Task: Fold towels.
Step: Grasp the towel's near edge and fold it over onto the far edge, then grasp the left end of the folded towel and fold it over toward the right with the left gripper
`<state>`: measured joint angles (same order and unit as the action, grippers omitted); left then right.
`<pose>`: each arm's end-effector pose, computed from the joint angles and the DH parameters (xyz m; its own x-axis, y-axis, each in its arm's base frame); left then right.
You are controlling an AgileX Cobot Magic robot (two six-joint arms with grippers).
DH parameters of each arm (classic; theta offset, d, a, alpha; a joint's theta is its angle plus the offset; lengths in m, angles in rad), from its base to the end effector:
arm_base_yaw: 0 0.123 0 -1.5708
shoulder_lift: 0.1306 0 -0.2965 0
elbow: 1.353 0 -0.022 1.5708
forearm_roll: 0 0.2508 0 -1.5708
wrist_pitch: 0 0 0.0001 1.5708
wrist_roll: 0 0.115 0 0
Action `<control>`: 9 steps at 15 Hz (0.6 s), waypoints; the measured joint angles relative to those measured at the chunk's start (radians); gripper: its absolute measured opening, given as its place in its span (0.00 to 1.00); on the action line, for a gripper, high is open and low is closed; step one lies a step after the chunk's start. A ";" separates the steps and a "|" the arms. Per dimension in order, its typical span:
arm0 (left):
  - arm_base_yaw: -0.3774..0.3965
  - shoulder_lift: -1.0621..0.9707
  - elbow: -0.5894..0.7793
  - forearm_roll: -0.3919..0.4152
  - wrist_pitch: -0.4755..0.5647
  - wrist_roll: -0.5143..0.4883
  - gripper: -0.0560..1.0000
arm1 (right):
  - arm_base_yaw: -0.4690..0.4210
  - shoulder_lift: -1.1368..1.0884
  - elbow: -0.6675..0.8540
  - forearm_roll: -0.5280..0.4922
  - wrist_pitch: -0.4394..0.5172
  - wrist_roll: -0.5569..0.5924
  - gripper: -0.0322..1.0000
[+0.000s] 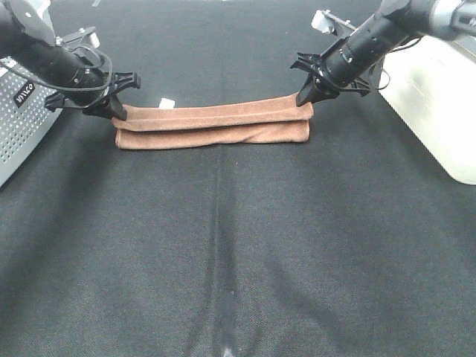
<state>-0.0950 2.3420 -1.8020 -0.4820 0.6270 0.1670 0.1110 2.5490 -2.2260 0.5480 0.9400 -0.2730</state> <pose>0.5199 -0.0810 0.1224 -0.8808 -0.1400 -0.4524 0.0290 0.9376 -0.3465 0.5529 0.1103 0.1250 -0.9039 -0.0346 -0.4263 -0.2257 0.8853 0.4067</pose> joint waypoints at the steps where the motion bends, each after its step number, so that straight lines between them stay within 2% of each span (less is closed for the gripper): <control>1: 0.000 0.013 -0.014 0.004 -0.006 0.000 0.05 | 0.000 0.025 -0.024 0.000 0.000 0.000 0.03; 4: 0.000 0.047 -0.026 0.008 -0.043 -0.001 0.08 | 0.000 0.061 -0.045 0.002 -0.002 0.001 0.05; 5: 0.000 0.050 -0.026 0.008 -0.057 -0.001 0.13 | 0.000 0.066 -0.045 0.003 -0.002 0.001 0.13; 6: 0.000 0.050 -0.026 0.004 -0.067 -0.001 0.21 | 0.000 0.066 -0.045 0.005 -0.003 0.001 0.27; 7: 0.000 0.050 -0.026 -0.002 -0.078 -0.001 0.40 | 0.000 0.066 -0.045 0.005 -0.010 0.001 0.51; 8: 0.000 0.050 -0.026 -0.003 -0.079 -0.001 0.56 | 0.000 0.066 -0.053 0.005 -0.011 0.001 0.66; 9: 0.000 0.049 -0.026 -0.003 -0.079 -0.001 0.68 | 0.000 0.066 -0.056 0.004 -0.010 0.001 0.73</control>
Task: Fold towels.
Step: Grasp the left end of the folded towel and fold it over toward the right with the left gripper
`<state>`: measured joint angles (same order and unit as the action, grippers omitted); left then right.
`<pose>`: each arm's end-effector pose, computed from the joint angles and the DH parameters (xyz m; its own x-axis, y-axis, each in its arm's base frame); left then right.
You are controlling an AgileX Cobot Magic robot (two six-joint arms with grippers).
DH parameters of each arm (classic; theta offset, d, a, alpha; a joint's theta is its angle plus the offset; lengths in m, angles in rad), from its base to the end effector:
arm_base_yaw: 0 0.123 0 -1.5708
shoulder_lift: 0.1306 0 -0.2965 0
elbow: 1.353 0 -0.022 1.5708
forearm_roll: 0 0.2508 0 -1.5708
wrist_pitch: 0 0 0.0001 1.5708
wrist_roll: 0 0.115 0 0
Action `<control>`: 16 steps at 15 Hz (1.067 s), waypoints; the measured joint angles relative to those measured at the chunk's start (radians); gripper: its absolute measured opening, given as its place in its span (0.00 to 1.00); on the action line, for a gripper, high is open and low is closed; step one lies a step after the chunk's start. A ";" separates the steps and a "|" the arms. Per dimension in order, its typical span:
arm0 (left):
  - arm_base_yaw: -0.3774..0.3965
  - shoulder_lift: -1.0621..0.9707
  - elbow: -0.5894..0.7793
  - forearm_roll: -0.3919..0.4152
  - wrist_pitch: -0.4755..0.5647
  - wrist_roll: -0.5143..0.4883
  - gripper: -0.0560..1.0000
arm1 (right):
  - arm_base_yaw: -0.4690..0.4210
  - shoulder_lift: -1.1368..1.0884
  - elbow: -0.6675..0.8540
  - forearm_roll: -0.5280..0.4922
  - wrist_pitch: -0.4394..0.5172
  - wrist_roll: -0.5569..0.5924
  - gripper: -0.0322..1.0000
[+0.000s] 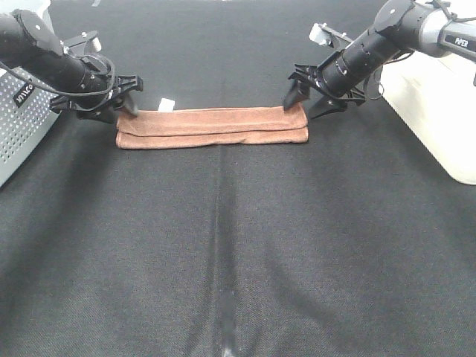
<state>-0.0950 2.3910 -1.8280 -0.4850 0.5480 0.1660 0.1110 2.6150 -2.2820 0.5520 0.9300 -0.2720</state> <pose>0.5322 -0.0788 0.1078 -0.8528 -0.1661 -0.4951 0.0124 0.9413 -0.3372 0.5608 0.1112 0.1048 -0.9051 -0.0272 -0.4243 -0.2187 0.8856 0.4097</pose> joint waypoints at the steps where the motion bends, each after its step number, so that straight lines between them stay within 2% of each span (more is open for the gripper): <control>1: 0.000 -0.004 0.000 0.000 -0.002 0.000 0.75 | 0.000 -0.011 -0.001 -0.006 0.007 0.000 0.76; 6: 0.008 -0.008 0.000 -0.001 -0.003 -0.039 0.79 | 0.000 -0.036 -0.006 -0.021 0.020 0.000 0.78; 12: -0.011 0.050 -0.005 -0.072 -0.001 -0.046 0.77 | 0.000 -0.036 -0.006 -0.029 0.029 0.000 0.78; 14: -0.018 0.059 -0.009 -0.082 -0.006 -0.046 0.66 | 0.000 -0.036 -0.006 -0.033 0.029 0.000 0.78; 16: -0.021 0.063 -0.009 -0.088 -0.004 -0.046 0.47 | 0.000 -0.036 -0.006 -0.036 0.029 0.000 0.78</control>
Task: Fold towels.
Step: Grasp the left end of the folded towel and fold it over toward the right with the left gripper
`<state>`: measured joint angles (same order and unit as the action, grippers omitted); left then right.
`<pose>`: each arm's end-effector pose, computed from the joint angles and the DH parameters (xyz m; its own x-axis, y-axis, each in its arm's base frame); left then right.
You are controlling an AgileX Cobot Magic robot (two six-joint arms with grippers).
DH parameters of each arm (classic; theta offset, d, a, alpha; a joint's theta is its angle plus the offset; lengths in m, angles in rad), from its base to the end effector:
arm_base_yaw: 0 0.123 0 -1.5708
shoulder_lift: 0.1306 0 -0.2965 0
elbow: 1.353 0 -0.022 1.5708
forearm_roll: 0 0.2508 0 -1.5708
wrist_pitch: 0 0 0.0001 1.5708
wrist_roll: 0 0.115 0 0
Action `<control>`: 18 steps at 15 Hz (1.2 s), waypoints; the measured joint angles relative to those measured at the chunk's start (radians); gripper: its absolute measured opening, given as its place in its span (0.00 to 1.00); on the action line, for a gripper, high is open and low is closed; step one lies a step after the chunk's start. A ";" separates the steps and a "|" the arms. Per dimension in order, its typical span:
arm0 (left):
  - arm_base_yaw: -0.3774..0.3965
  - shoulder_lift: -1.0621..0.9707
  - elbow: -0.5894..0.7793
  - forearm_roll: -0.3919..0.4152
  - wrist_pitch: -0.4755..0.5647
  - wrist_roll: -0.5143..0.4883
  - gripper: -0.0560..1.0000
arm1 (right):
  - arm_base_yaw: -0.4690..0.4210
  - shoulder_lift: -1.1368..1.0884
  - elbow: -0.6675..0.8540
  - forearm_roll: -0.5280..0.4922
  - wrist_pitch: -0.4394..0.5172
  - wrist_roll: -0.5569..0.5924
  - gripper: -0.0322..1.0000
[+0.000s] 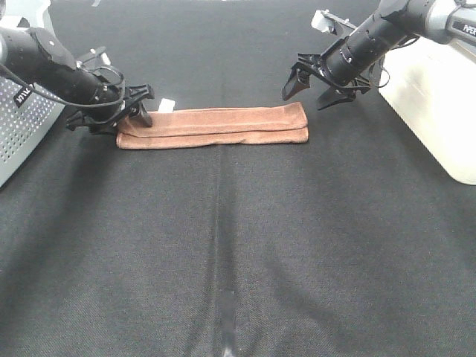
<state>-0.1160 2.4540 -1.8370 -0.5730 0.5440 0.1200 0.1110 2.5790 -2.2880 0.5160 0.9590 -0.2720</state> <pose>0.5314 -0.0945 0.0791 -0.8730 -0.2607 -0.4123 -0.0709 0.9040 -0.4215 0.5587 0.1090 0.1243 -0.8953 -0.0603 -0.4415 -0.2467 0.8921 0.3785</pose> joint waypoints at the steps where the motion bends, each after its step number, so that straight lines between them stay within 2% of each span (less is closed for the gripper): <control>1: 0.000 0.003 0.000 0.000 0.002 0.000 0.37 | 0.000 0.000 0.000 -0.001 0.000 0.000 0.78; 3: -0.002 0.008 0.000 -0.003 0.004 0.000 0.18 | 0.000 0.000 0.000 -0.001 0.001 0.013 0.78; 4: -0.002 0.008 0.000 -0.004 0.004 0.000 0.12 | 0.000 0.000 -0.007 -0.002 0.010 0.052 0.78; 6: -0.002 0.005 -0.002 0.016 0.008 0.000 0.11 | 0.000 -0.001 -0.056 -0.005 0.050 0.105 0.78; 9: 0.006 -0.023 -0.084 0.195 0.149 -0.033 0.11 | 0.000 -0.001 -0.109 -0.005 0.117 0.107 0.78; 12: 0.012 -0.073 -0.207 0.405 0.298 -0.168 0.11 | 0.000 -0.001 -0.122 -0.007 0.162 0.125 0.78; 13: 0.012 -0.073 -0.207 0.405 0.298 -0.168 0.11 | 0.000 -0.001 -0.122 -0.007 0.162 0.125 0.78; 15: 0.004 -0.086 -0.296 0.428 0.373 -0.198 0.11 | 0.000 -0.001 -0.122 -0.008 0.165 0.150 0.78; 16: -0.011 -0.086 -0.325 0.400 0.386 -0.201 0.11 | 0.000 -0.001 -0.122 -0.007 0.167 0.156 0.78; 18: -0.053 -0.086 -0.339 0.282 0.381 -0.203 0.11 | 0.000 -0.001 -0.122 0.003 0.179 0.158 0.78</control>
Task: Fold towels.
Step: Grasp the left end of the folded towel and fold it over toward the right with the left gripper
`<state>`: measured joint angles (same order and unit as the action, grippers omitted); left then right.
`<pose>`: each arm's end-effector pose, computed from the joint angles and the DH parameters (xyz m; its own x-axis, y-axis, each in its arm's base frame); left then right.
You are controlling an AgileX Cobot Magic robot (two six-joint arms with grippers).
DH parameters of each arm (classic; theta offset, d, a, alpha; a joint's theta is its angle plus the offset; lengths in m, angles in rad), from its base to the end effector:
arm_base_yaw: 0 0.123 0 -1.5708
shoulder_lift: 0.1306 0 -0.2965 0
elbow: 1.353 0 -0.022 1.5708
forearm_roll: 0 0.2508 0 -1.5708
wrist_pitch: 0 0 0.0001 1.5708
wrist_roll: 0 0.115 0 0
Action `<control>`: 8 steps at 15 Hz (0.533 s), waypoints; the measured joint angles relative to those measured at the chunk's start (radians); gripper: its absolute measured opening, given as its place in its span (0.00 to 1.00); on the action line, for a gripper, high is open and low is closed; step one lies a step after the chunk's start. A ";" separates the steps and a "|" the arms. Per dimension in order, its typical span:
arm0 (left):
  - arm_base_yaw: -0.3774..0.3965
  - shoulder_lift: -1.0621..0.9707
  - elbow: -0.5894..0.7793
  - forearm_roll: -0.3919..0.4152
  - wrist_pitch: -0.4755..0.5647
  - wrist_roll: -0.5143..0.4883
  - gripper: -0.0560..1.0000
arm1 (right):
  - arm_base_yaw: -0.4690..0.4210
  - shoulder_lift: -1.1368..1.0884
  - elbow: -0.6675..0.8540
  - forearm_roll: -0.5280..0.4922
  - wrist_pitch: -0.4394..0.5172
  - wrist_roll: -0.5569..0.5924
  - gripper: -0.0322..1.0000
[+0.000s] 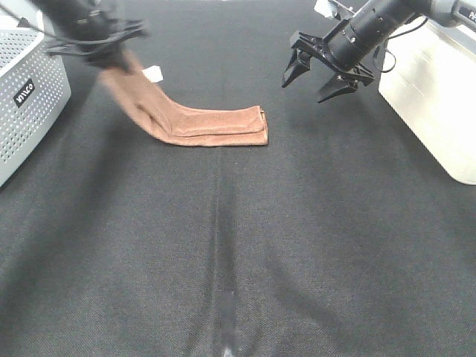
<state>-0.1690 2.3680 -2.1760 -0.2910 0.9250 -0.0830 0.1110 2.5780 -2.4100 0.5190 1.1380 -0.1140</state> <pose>0.5363 -0.1183 0.2016 -0.8793 -0.1051 -0.4645 0.0588 0.9439 -0.3250 0.5524 0.1137 0.1548 -0.9389 0.0039 -0.3441 -0.1643 0.8735 0.4582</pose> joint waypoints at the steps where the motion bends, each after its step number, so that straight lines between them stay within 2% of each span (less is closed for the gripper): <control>1: -0.037 0.008 -0.001 -0.097 -0.029 -0.001 0.11 | 0.000 0.000 0.000 0.004 0.012 0.000 0.78; 3: -0.086 0.040 -0.001 -0.207 -0.091 -0.002 0.11 | 0.000 0.000 0.000 0.004 0.030 0.000 0.78; 6: -0.136 0.119 -0.001 -0.312 -0.170 -0.025 0.12 | 0.000 0.000 0.000 0.001 0.060 0.000 0.78; 8: -0.158 0.161 -0.001 -0.371 -0.242 -0.046 0.21 | 0.000 0.000 0.000 -0.005 0.061 0.000 0.78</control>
<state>-0.3270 2.5290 -2.1770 -0.6620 0.6830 -0.1290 0.1110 2.5780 -2.4100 0.5140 1.1990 -0.1140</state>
